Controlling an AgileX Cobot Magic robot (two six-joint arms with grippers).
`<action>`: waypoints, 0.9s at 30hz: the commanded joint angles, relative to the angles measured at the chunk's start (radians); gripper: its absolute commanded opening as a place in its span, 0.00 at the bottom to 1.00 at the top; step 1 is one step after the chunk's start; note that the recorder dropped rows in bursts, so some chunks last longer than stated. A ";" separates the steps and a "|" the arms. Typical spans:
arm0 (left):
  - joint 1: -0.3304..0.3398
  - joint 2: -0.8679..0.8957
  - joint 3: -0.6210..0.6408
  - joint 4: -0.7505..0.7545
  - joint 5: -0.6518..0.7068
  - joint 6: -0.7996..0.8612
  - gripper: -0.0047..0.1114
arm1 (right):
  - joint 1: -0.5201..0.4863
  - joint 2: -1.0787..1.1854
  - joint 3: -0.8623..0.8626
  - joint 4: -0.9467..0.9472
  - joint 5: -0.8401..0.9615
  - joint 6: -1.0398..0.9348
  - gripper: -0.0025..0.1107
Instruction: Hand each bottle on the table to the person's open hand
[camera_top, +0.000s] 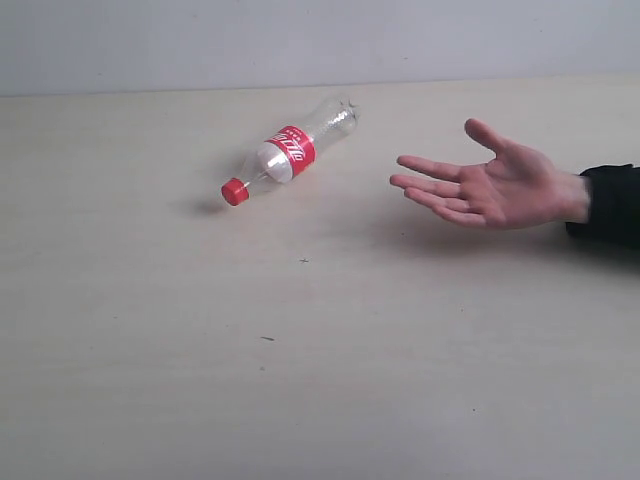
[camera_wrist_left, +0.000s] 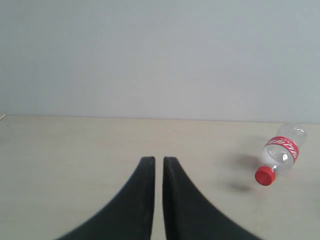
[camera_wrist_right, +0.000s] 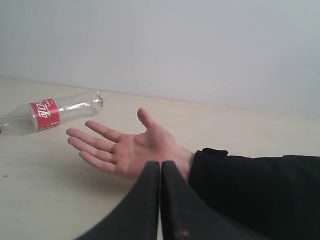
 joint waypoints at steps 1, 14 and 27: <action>-0.005 -0.007 0.000 0.002 -0.042 0.010 0.11 | -0.003 -0.003 0.004 0.003 -0.012 0.006 0.03; -0.005 -0.007 0.000 -0.091 -0.375 -0.287 0.11 | -0.003 -0.003 0.004 0.003 -0.012 0.006 0.03; -0.005 -0.007 0.000 -0.144 -0.587 -0.245 0.11 | -0.003 -0.003 0.004 0.003 -0.012 0.006 0.03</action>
